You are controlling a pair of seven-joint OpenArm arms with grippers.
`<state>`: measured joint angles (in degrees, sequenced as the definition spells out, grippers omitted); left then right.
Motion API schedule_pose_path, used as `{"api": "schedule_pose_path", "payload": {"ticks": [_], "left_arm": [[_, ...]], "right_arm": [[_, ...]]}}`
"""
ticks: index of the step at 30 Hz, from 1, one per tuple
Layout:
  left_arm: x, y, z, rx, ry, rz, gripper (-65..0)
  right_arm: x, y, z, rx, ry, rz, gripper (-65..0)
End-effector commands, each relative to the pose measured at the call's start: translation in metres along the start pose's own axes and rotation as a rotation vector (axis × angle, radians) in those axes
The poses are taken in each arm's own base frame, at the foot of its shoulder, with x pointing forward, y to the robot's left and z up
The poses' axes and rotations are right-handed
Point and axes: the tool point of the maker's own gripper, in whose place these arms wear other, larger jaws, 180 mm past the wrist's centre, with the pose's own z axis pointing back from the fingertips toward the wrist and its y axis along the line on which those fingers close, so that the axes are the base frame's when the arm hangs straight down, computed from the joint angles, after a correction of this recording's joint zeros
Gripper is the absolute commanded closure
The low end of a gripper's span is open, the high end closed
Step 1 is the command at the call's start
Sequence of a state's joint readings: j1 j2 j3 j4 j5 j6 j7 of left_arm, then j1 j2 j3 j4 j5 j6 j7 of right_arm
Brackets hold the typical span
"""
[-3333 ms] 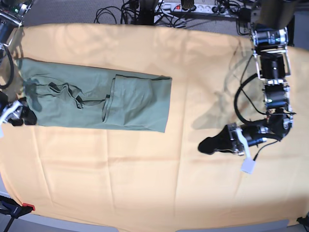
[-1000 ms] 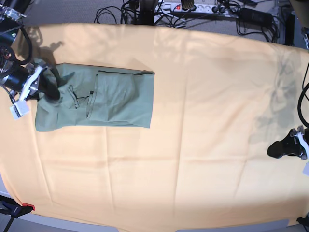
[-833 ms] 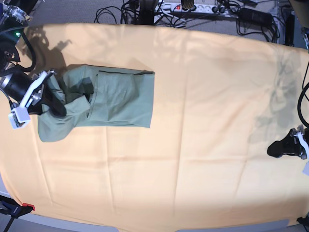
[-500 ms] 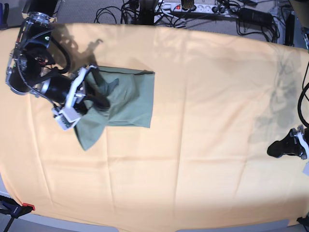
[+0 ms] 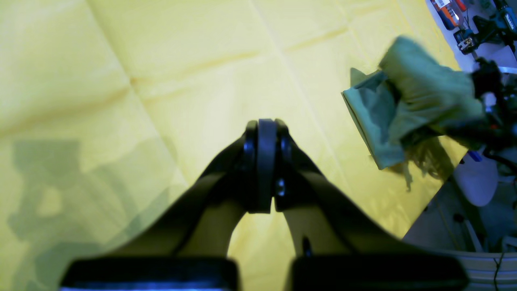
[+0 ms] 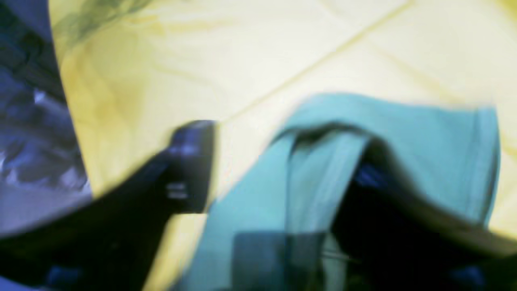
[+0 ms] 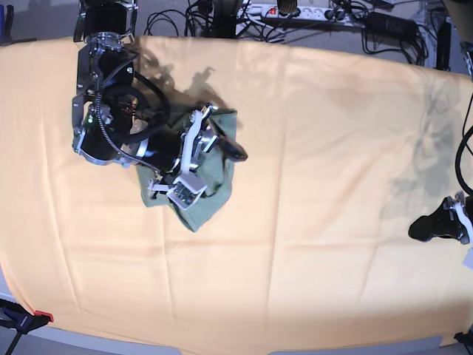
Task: Fold the T-shirt properly
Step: 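Fold the held end over onto the folded half with the right gripper, then grip the folded bundle's sides with both grippers and square it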
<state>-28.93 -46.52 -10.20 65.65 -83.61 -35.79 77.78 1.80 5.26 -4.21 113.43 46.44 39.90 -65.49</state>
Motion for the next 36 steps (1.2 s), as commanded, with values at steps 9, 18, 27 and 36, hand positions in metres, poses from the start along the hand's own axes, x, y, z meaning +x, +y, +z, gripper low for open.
{"api": "schedule_pose_path", "payload": {"ticks": [9,18,27,36], "left_arm": [[0.022,-0.004,0.011,0.003,-0.060,-0.033,0.0],[0.022,-0.004,0.011,0.000,-0.060,-0.044,0.0],[0.026,-0.066,-0.023,-0.127,-0.007,-0.285,0.0],[-0.012,-0.169,-0.090,-0.407,0.106,-0.474,0.0]], "right_arm": [[0.040,0.030,0.016,0.133,-0.114,0.050,-45.2],[0.052,-0.012,0.046,-0.081,-0.167,0.079,-32.8],[0.040,-0.078,0.076,-0.299,-0.128,0.138,0.0],[0.010,-0.148,0.072,-0.301,-0.007,0.016,0.0]]}}
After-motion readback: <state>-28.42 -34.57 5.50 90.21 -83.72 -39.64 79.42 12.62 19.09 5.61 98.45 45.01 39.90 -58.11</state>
